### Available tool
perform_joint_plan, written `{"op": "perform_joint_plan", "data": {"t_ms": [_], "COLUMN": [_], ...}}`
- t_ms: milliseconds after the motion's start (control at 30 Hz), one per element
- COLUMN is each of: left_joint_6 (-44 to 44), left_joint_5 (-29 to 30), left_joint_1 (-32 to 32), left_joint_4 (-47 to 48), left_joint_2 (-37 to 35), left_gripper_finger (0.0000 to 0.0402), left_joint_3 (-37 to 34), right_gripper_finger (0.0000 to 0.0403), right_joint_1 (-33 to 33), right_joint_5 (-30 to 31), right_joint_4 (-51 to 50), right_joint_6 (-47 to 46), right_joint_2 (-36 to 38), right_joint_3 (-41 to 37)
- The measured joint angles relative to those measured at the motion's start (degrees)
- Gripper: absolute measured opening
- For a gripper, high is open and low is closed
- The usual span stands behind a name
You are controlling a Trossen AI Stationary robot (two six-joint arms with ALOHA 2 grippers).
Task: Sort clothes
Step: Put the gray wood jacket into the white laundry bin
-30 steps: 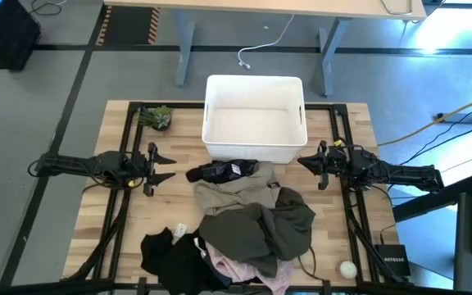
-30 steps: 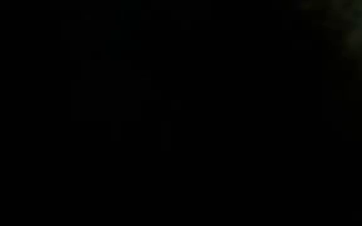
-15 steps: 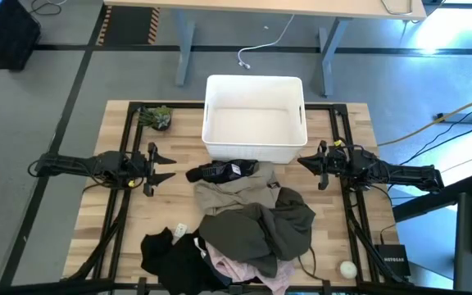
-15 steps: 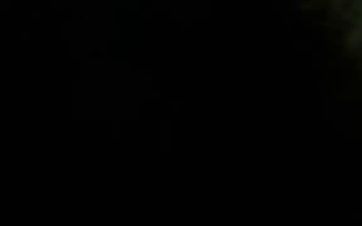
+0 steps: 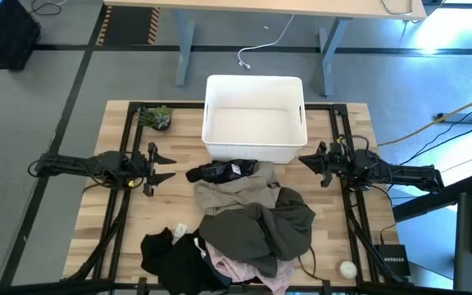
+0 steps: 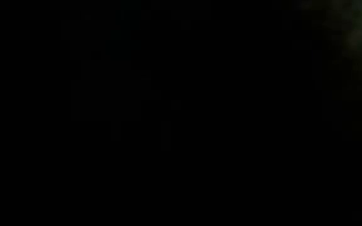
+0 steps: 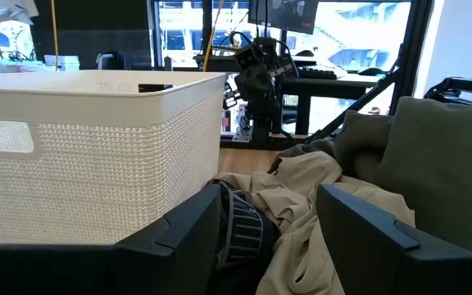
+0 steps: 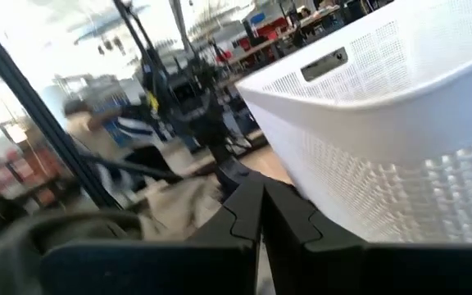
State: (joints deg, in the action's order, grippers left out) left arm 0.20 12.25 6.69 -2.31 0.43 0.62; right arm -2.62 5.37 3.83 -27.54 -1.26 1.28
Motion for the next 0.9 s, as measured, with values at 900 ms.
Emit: {"op": "perform_joint_plan", "data": {"t_ms": [900], "left_joint_6": [19.57], "left_joint_5": [0.04], "left_joint_1": [-0.02], "left_joint_4": [-0.02], "left_joint_2": [0.00], "left_gripper_finger": [0.0198], "left_joint_3": [0.00], "right_gripper_finger": [0.0137], "right_joint_1": [0.05], "right_joint_5": [-10.70], "right_joint_4": [24.51], "right_joint_6": [3.20], "right_joint_2": [-18.58], "right_joint_3": [14.69]}}
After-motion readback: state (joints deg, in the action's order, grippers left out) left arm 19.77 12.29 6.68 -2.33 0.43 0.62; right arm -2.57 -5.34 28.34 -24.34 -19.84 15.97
